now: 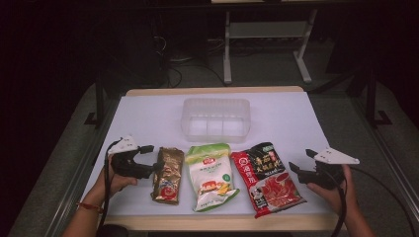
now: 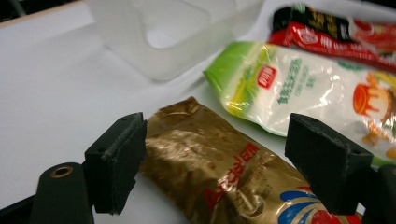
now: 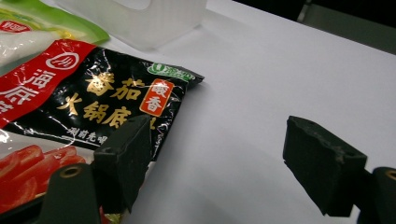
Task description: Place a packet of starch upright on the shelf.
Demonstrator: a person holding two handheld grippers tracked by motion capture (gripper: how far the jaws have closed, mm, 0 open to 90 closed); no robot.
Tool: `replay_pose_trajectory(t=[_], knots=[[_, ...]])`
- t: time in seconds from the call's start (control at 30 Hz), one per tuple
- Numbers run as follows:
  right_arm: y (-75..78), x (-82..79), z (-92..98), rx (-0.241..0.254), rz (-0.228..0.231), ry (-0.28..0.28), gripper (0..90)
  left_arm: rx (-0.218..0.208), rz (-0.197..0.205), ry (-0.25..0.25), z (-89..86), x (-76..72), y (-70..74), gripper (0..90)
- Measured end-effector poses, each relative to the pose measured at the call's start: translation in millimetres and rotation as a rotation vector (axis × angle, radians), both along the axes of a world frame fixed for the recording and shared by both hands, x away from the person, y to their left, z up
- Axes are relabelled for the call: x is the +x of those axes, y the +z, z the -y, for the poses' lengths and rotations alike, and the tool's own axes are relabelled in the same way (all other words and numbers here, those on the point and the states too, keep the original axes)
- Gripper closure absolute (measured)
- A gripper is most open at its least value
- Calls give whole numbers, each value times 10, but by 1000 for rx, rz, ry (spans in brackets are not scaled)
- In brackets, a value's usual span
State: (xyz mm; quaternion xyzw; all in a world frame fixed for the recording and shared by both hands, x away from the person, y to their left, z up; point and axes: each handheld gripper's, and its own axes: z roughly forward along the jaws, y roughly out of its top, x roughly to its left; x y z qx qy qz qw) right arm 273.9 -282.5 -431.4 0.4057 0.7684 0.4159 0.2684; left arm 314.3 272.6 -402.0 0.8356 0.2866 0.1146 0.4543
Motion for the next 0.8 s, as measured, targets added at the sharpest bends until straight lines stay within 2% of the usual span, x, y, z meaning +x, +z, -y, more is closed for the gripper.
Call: replay_pose_trajectory(t=[0.03, 0.1, 0.2, 0.33, 0.47, 0.5, 0.6, 0.63, 0.67, 0.7, 0.77, 0.8], knots=[[0, 0, 0, 0, 0, 0, 230, 0, 0, 0, 0, 0, 0, 202], [3, 5, -16, 0, -1, 7, 231, 28, -21, -22, 96, 15, -26, 203], [0, 35, -48, -14, -9, 17, 245, 49, -69, -42, 210, 71, -56, 199], [-10, 71, -83, -20, -15, 34, 245, 58, -90, -61, 325, 119, -56, 194], [-18, 100, -107, -20, -23, 46, 245, 70, -138, -98, 523, 219, -96, 189], [-20, 105, -112, -18, -24, 49, 245, 63, -165, -107, 576, 255, -97, 186], [-24, 125, -126, -18, -25, 58, 245, 50, -183, -120, 726, 328, -84, 183], [-24, 125, -126, -18, -25, 58, 245, 50, -183, -120, 726, 328, -84, 183], [-27, 132, -139, -15, -31, 65, 245, 74, -172, -124, 820, 353, -89, 182], [-28, 134, -143, -14, -31, 68, 245, 80, -165, -116, 862, 368, -100, 180], [-30, 135, -147, -13, -34, 73, 245, 73, -178, -104, 901, 392, -123, 177], [-36, 129, -162, -14, -41, 78, 245, 105, -170, -82, 951, 419, -164, 174]])
